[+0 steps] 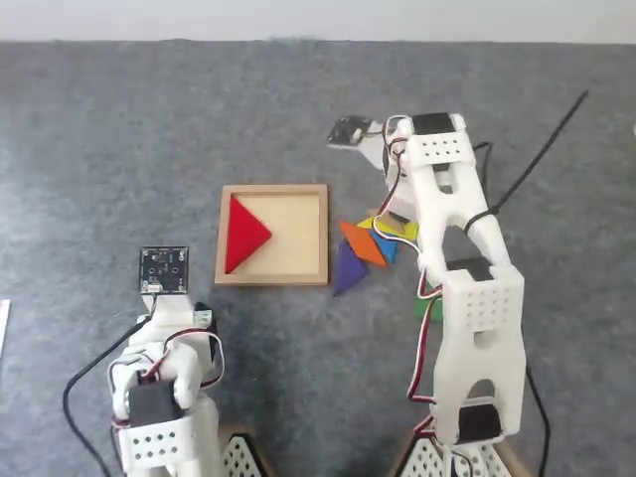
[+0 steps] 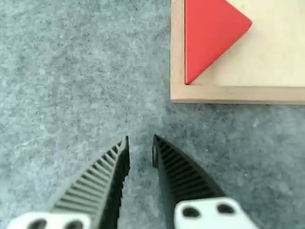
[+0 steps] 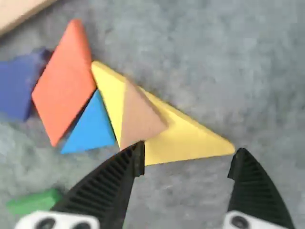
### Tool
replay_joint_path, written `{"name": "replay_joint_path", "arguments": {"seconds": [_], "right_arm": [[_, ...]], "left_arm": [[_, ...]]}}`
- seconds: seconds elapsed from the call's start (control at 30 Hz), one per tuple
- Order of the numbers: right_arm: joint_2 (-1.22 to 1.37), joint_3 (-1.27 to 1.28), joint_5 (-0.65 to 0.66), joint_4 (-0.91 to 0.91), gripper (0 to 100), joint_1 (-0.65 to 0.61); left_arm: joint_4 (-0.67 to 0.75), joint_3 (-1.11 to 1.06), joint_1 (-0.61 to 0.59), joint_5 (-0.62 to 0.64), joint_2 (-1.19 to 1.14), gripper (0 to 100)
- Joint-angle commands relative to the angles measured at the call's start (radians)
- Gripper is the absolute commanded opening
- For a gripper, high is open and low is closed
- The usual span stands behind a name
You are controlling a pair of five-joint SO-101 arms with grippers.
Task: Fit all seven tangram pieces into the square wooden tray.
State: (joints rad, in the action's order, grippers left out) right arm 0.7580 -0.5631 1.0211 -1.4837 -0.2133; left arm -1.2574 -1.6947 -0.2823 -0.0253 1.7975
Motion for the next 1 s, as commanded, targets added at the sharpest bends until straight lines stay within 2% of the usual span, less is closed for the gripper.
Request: {"name": "replay_joint_path", "arguments": {"seconds": [0.0, 0.2, 0.37, 0.57, 0.67, 0.77, 0.87, 0.97], "right_arm": [[0.007, -0.011, 0.104, -0.077, 29.2, -0.001], [-0.005, -0.015, 0.219, -0.222, 29.2, -0.002], [-0.070, -0.002, 0.229, -0.280, 29.2, -0.004], [-0.199, 0.054, 0.259, -0.271, 29.5, -0.036], [-0.208, 0.084, 0.247, -0.173, 29.6, -0.053], [-0.171, 0.121, 0.236, -0.091, 34.6, -0.050], [-0.124, 0.130, 0.290, -0.085, 41.3, -0.016], [-0.093, 0.133, 0.348, -0.079, 42.8, 0.024]], "left_arm": [[-0.003, 0.012, 0.005, 0.000, 0.018, 8], [-0.003, 0.012, 0.005, 0.000, 0.018, 8], [-0.003, 0.012, 0.005, 0.000, 0.018, 8], [-0.003, 0.012, 0.005, 0.000, 0.018, 8], [-0.003, 0.012, 0.005, 0.000, 0.018, 8], [-0.003, 0.012, 0.005, 0.000, 0.018, 8], [-0.003, 0.012, 0.005, 0.000, 0.018, 8], [-0.003, 0.012, 0.005, 0.000, 0.018, 8]]}}
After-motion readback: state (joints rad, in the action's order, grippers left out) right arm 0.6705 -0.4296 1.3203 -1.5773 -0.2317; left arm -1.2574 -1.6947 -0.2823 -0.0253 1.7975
